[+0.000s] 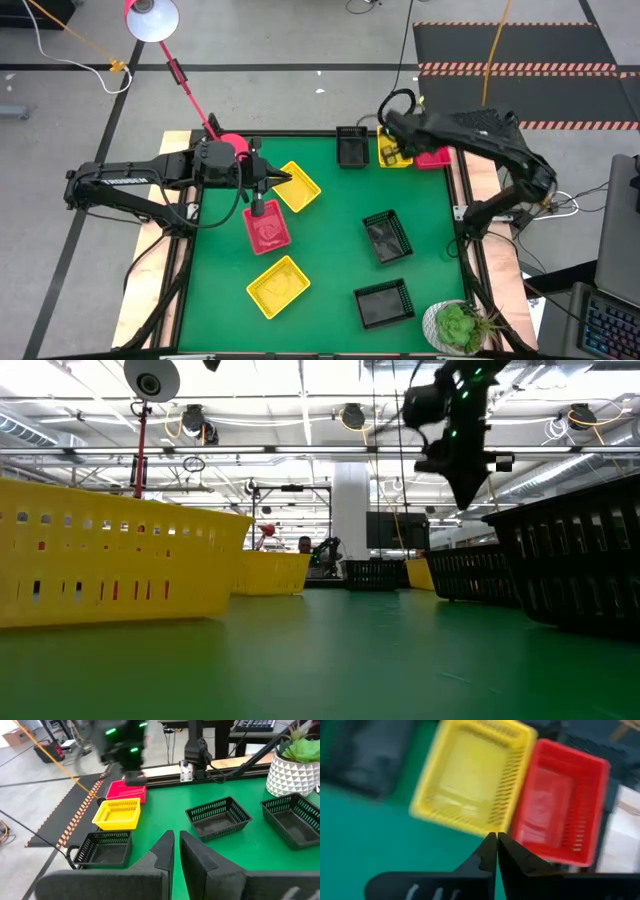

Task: Stack baskets by color
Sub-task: Stack the middle yellow bin on the top yellow bin

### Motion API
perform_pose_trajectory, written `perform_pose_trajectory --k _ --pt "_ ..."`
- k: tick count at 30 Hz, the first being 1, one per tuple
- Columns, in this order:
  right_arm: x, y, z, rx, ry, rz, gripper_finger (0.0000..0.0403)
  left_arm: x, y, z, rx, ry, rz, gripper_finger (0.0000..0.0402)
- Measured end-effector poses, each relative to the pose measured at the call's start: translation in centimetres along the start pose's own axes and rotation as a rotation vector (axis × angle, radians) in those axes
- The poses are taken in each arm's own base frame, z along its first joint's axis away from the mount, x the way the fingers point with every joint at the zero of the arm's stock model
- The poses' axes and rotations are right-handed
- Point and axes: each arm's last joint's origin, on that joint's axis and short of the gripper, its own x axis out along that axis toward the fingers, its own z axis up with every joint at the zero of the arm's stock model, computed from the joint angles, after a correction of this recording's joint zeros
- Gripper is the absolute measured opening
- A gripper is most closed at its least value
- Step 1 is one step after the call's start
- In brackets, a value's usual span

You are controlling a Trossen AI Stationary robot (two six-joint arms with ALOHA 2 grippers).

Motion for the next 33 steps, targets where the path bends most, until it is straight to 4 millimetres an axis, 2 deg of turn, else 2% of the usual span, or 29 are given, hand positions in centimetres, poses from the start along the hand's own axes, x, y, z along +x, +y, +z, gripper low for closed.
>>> perform_pose_trajectory --k 3,7,12,16,20,24,29,33 --pt "-1.5 1.0 -3.1 -0.034 -0.098 0.108 0.0002 0.0 0.1 0.0 -0.033 0.004 0.023 0.0033" --pt "-2.6 2.2 -7.3 -0.083 -0.242 0.302 0.0001 0.5 0.1 0.0 -0.055 0.007 0.05 0.0033" --pt "-2.4 3.5 -11.9 -0.188 -0.407 0.565 0.0 2.1 -0.3 0.0 -0.033 -0.006 0.046 0.0033" --pt "-1.8 4.1 -14.3 -0.289 -0.493 0.681 0.0 4.2 -1.2 0.1 0.012 -0.036 0.026 0.0033" --pt "-1.3 4.4 -15.5 -0.373 -0.534 0.716 0.0 6.1 -2.9 -0.1 0.016 0.011 -0.024 0.0037" --pt "-1.4 4.5 -15.8 -0.41 -0.548 0.718 0.0 7.6 -5.1 -1.0 0.022 0.153 -0.054 0.0064" --pt "-1.4 4.5 -15.8 -0.411 -0.544 0.718 0.0 7.8 -7.4 -2.0 0.045 0.374 -0.079 0.0116" --pt "-1.3 4.6 -15.8 -0.413 -0.542 0.715 0.0 7.5 -8.0 -3.4 0.041 0.533 -0.085 0.015"
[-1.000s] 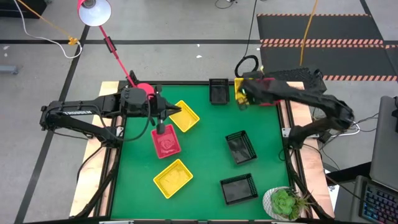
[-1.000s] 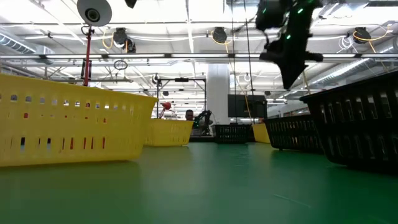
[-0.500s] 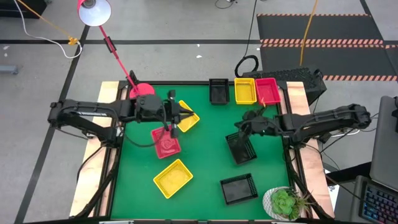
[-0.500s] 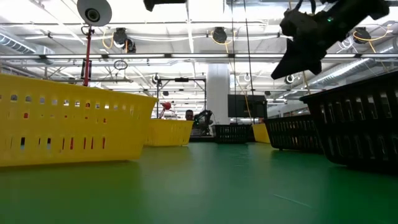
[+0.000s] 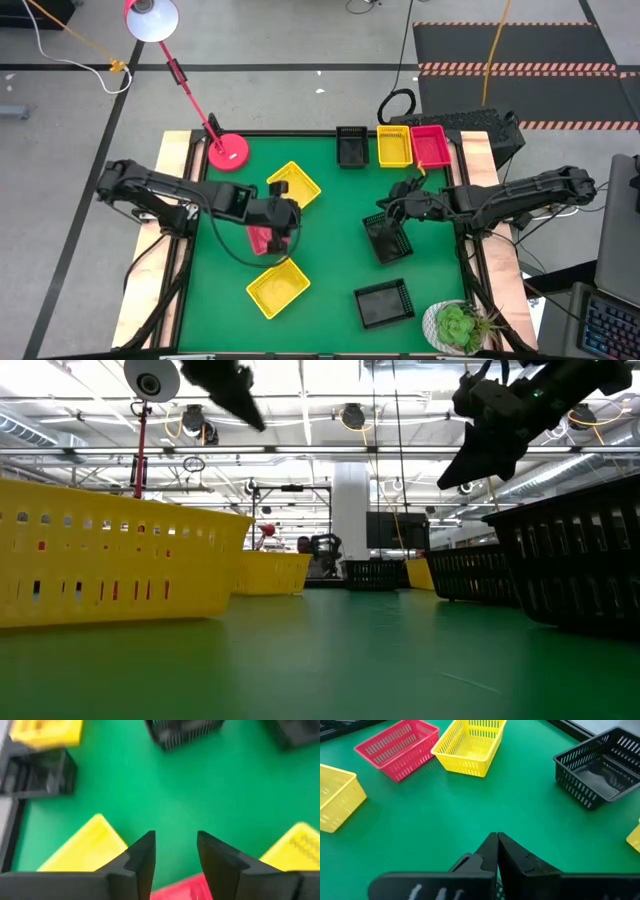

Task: Stack baskets by color
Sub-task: Stack the middle yellow bin on the top yellow bin

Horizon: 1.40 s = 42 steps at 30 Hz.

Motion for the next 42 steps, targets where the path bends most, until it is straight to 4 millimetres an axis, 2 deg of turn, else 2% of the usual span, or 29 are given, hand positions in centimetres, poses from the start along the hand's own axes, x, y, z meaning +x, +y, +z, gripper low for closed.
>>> perform_pose_trajectory --k 3,6,11,14,22,26,30,33,37,42 --pt "0.0 0.0 0.0 0.0 -0.001 0.0 0.0 0.5 0.2 -0.9 -0.044 0.097 0.021 0.0163" --pt "0.0 0.0 0.0 0.0 0.001 0.002 0.0 1.2 0.9 -1.5 -0.125 0.122 0.107 0.0165" --pt "0.0 0.1 -0.1 -0.001 0.021 0.034 0.0 3.8 2.0 -2.0 -0.276 0.11 0.169 0.0158" --pt "0.0 0.1 -0.1 -0.002 0.031 0.046 0.0 5.8 2.5 -1.4 -0.365 0.062 0.173 0.0159" --pt "0.0 0.1 0.0 0.001 0.021 0.046 0.0 10.8 3.4 1.3 -0.338 0.103 0.191 0.0184" --pt "0.0 0.1 0.0 -0.002 0.021 0.045 0.0 13.3 4.4 2.2 -0.337 0.167 0.203 0.0197" --pt "0.0 0.1 -0.1 -0.002 0.022 0.045 0.0 14.8 5.0 2.4 -0.333 0.26 0.212 0.0211" --pt "0.0 0.1 0.0 -0.002 0.022 0.045 0.0 15.1 5.4 2.3 -0.338 0.336 0.164 0.0221" --pt "0.0 0.1 0.0 -0.006 0.022 0.045 0.0 14.1 6.5 2.9 -0.395 0.357 0.053 0.0227" --pt "0.0 0.1 -0.1 -0.013 0.022 0.046 0.0 13.3 8.1 2.9 -0.429 0.394 0.076 0.0228"
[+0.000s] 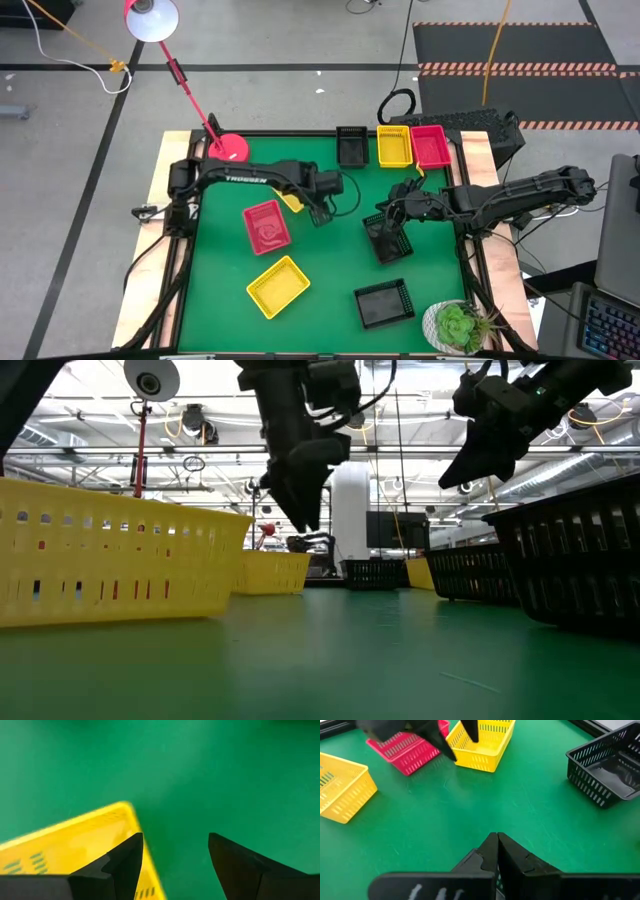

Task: Stack baskets by color
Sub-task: Stack the middle yellow bin on the top yellow bin

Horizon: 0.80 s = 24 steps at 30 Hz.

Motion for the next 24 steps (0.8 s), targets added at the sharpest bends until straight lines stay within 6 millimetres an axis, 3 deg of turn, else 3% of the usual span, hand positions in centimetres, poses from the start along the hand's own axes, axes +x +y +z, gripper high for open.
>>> perform_pose_trajectory --k 10,24 --pt "0.0 0.0 0.0 -0.011 0.002 -0.001 0.0 0.9 2.4 -0.9 -0.187 0.109 0.125 0.0228" --pt "0.0 0.0 0.0 -0.013 0.005 0.002 0.0 0.8 1.5 -0.9 -0.242 0.089 0.117 0.0227"
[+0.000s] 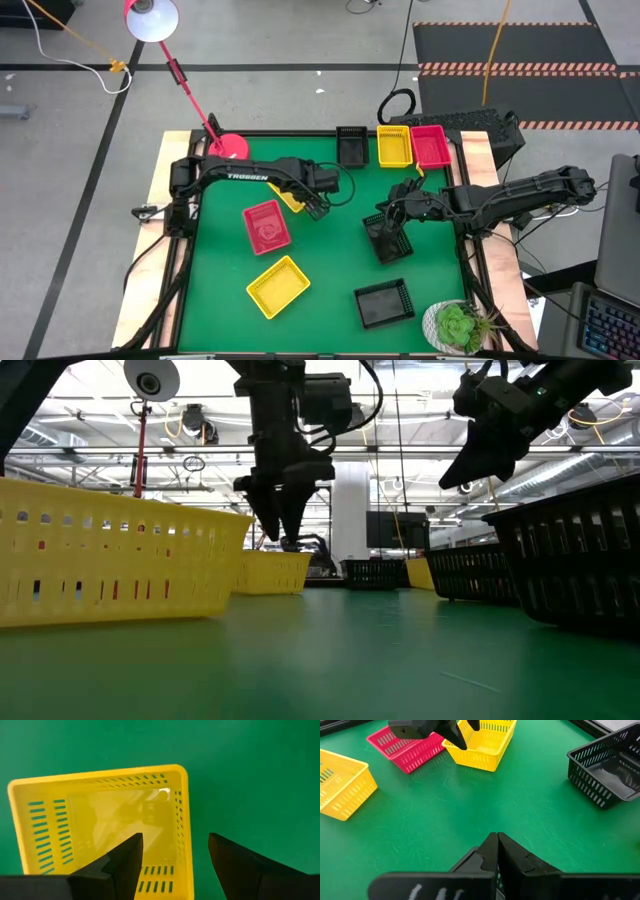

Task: Stack baskets by color
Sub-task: Stack the middle yellow bin on the top yellow bin

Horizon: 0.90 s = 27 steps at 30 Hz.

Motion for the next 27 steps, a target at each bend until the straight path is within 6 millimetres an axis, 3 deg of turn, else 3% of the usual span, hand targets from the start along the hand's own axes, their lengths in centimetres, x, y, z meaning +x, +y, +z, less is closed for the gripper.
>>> perform_pose_trajectory --k 5,14,18,21,27 --pt "0.0 0.0 0.0 0.0 0.0 0.0 0.0 0.1 0.0 0.0 -0.001 -0.001 0.006 0.0227" --pt "0.0 0.0 0.0 -0.001 0.004 -0.001 0.0 2.6 -1.2 -0.2 0.024 0.046 0.014 0.0227" --pt "0.0 0.0 0.0 -0.004 0.004 -0.001 0.0 2.6 -1.5 -0.2 0.029 0.033 0.016 0.0224" --pt "0.0 0.0 0.0 -0.005 0.005 -0.001 0.0 2.6 -1.5 -0.2 0.036 0.028 0.022 0.0199" --pt "0.0 0.0 0.0 -0.009 0.004 -0.001 0.0 2.6 -1.5 -0.2 0.081 0.033 0.023 0.0111"
